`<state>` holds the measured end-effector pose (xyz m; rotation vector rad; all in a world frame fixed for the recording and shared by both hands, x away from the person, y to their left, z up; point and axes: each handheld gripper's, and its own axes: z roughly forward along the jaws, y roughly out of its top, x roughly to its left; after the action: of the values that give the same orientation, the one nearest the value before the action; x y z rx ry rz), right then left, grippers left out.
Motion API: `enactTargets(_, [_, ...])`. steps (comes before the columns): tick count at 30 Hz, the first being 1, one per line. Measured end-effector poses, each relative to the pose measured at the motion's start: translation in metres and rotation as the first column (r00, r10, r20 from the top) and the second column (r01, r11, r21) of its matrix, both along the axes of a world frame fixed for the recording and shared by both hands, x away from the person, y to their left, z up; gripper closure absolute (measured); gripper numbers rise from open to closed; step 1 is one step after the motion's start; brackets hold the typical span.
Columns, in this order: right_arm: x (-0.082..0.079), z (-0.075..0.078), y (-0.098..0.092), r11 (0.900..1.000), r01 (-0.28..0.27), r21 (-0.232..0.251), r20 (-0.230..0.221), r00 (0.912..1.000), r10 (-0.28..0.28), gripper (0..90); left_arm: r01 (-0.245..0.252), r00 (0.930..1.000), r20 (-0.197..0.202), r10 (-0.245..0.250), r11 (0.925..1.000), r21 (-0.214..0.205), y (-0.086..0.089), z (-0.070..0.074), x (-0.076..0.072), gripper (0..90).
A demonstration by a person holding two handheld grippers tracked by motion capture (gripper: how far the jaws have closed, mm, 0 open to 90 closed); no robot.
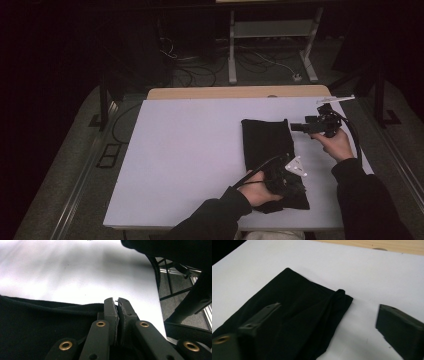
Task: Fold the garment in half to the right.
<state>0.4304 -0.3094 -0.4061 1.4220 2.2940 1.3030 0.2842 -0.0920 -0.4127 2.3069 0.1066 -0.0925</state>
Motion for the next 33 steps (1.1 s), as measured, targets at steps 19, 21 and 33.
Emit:
enactTargets(19, [-0.034,0.013,-0.02,0.9998,0.018,-0.005,0.052,0.9985,-0.018,0.0,0.033,0.9989,0.03,-0.036,0.9933,0.111,-0.026,-0.005,0.002,84.6])
enactTargets(21, [-0.035,0.014,-0.02,0.9998,0.019,-0.005,0.055,0.9983,-0.019,0.0,0.039,0.9984,0.037,-0.044,0.9911,0.127,-0.028,-0.006,0.001,84.6])
enactTargets(33, [-0.039,0.014,-0.022,0.9999,0.014,0.009,0.055,0.9984,-0.015,0.0,0.045,0.9985,0.025,-0.049,0.9911,0.125,-0.028,-0.003,0.009,79.7])
